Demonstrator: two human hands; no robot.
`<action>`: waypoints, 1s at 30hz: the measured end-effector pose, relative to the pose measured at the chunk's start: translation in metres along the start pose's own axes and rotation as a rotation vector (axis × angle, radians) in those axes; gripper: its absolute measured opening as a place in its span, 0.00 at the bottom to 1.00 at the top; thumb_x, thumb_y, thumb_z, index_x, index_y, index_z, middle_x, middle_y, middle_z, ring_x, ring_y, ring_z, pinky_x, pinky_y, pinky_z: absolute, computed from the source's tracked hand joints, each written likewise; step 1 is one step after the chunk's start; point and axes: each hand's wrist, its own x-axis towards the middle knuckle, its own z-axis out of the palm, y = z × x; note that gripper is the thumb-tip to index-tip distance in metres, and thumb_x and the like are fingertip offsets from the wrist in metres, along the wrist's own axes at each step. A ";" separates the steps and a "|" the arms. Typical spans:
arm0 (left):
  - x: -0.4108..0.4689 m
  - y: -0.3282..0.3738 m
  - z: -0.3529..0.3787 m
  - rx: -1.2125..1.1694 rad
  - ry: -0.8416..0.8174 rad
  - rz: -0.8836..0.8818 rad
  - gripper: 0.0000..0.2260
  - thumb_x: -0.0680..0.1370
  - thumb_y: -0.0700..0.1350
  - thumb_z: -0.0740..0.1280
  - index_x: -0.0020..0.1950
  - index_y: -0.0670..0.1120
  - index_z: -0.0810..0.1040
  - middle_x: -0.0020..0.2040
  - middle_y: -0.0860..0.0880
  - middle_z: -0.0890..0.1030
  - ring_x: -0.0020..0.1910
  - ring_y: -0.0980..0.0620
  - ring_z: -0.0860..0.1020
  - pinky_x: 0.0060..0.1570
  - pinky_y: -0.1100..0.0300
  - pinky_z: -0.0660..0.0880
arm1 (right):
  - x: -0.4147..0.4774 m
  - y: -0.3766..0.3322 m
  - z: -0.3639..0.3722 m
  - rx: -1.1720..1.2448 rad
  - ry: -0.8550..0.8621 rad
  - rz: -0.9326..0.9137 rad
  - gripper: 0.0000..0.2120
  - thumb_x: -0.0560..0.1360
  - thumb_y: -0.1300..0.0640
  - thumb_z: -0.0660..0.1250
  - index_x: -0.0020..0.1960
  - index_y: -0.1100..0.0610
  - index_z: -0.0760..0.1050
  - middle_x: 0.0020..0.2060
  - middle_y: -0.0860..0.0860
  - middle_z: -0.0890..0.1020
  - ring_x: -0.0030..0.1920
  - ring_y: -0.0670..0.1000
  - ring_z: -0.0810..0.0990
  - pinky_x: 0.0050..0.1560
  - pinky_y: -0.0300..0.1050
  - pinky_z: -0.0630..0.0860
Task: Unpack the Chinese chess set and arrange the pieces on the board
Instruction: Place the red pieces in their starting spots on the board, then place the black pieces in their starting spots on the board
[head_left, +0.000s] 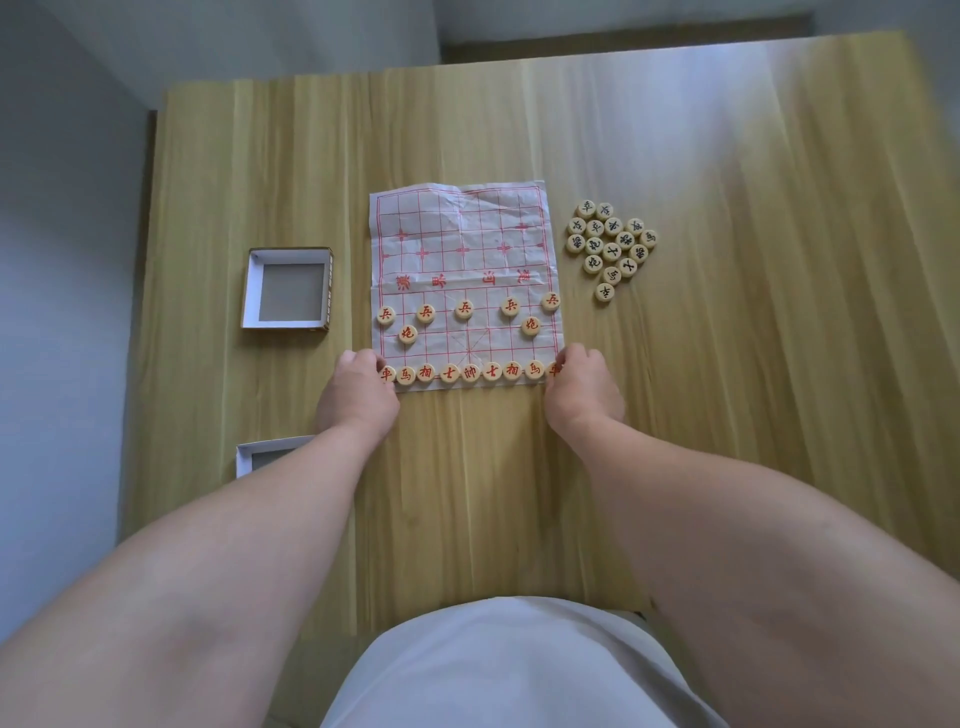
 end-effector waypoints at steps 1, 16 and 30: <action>-0.001 0.000 0.000 0.001 -0.001 -0.002 0.10 0.80 0.45 0.67 0.61 0.47 0.75 0.59 0.47 0.73 0.46 0.50 0.70 0.43 0.55 0.68 | 0.000 0.000 0.001 -0.011 -0.005 -0.007 0.11 0.82 0.56 0.62 0.64 0.51 0.70 0.59 0.52 0.74 0.55 0.56 0.77 0.47 0.50 0.76; -0.026 -0.001 -0.008 0.010 0.018 0.040 0.13 0.78 0.45 0.67 0.63 0.48 0.72 0.61 0.48 0.72 0.47 0.46 0.75 0.40 0.54 0.72 | -0.027 0.003 -0.008 0.010 -0.009 -0.037 0.17 0.80 0.60 0.63 0.66 0.51 0.67 0.59 0.52 0.73 0.52 0.55 0.77 0.48 0.53 0.79; -0.125 0.085 -0.059 0.045 0.001 0.790 0.14 0.77 0.49 0.68 0.62 0.49 0.76 0.59 0.50 0.76 0.61 0.49 0.73 0.61 0.51 0.72 | -0.157 0.062 -0.076 0.330 0.293 -0.118 0.12 0.82 0.50 0.62 0.60 0.54 0.77 0.58 0.53 0.79 0.57 0.57 0.78 0.58 0.53 0.76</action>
